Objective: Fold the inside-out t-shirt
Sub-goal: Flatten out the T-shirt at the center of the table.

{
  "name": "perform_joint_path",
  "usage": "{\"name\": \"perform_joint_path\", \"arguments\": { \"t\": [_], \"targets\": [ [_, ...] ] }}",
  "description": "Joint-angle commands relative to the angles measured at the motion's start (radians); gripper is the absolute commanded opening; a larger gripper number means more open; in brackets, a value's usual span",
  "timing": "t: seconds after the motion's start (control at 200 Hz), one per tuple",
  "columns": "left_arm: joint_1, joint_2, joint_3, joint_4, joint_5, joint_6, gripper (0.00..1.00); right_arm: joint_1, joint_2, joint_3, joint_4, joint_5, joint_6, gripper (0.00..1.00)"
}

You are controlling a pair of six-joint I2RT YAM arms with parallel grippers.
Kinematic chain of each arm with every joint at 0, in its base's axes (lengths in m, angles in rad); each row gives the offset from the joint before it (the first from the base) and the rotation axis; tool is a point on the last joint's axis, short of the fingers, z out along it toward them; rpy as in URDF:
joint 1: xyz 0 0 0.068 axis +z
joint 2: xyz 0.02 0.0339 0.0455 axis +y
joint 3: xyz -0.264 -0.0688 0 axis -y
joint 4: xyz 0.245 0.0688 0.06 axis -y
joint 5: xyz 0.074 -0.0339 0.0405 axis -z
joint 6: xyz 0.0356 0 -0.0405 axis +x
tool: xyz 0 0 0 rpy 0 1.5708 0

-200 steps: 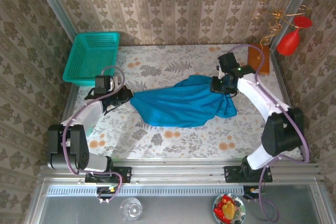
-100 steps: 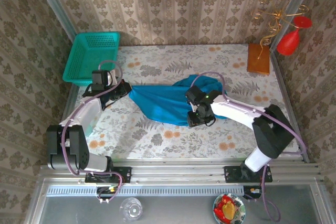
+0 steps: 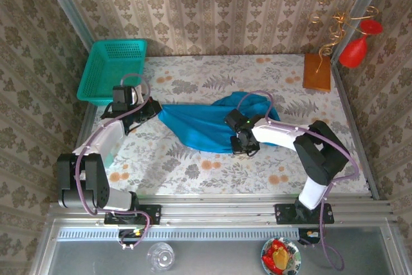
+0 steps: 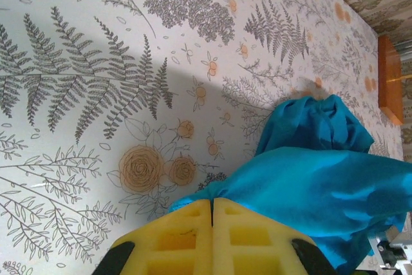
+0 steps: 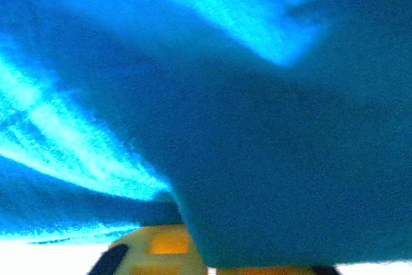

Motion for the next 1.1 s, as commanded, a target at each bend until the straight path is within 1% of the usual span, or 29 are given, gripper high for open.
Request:
{"name": "perform_joint_path", "arguments": {
  "t": [0.0,0.14,0.23,0.33,0.395,0.45,0.545,0.595,0.7,0.745,0.86,0.915,0.995,1.095],
  "targets": [
    [0.015,-0.032,0.059,0.001,0.017,-0.001,0.00,-0.001,-0.099,0.044,-0.067,0.075,0.002,0.00],
    [0.027,-0.063,0.117,-0.037,-0.006,0.014,0.00,-0.044,-0.297,0.156,-0.216,0.122,-0.047,0.00],
    [0.046,-0.081,0.160,-0.052,0.004,0.009,0.00,-0.090,-0.412,0.287,-0.331,0.150,-0.096,0.00],
    [0.063,-0.104,0.220,-0.072,0.017,0.002,0.00,-0.155,-0.490,0.472,-0.436,0.159,-0.155,0.00],
    [0.074,-0.120,0.269,-0.094,0.025,0.000,0.00,-0.203,-0.515,0.617,-0.496,0.162,-0.189,0.00],
    [0.082,-0.138,0.314,-0.113,0.034,-0.002,0.00,-0.226,-0.524,0.747,-0.540,0.188,-0.219,0.00],
    [0.083,-0.180,0.399,-0.162,0.047,0.024,0.00,-0.231,-0.519,0.966,-0.599,0.253,-0.268,0.00],
    [0.083,-0.206,0.446,-0.176,0.074,0.038,0.00,-0.231,-0.514,1.068,-0.617,0.270,-0.287,0.00],
    [0.083,-0.269,0.516,-0.163,0.122,0.042,0.00,-0.231,-0.511,1.219,-0.619,0.304,-0.313,0.00],
    [0.083,-0.292,0.538,-0.157,0.163,0.038,0.00,-0.231,-0.515,1.236,-0.599,0.312,-0.329,0.00],
    [0.083,-0.316,0.558,-0.147,0.173,0.010,0.00,-0.235,-0.494,1.205,-0.572,0.350,-0.356,0.00],
    [0.079,-0.304,0.545,-0.135,0.181,0.005,0.00,-0.252,-0.475,1.157,-0.556,0.332,-0.349,0.00],
    [0.068,-0.267,0.504,-0.129,0.172,0.004,0.00,-0.318,-0.454,1.045,-0.495,0.226,-0.309,0.00],
    [0.053,-0.193,0.442,-0.068,0.177,-0.018,0.00,-0.415,-0.407,0.915,-0.390,0.067,-0.250,0.00]
  ]
}}
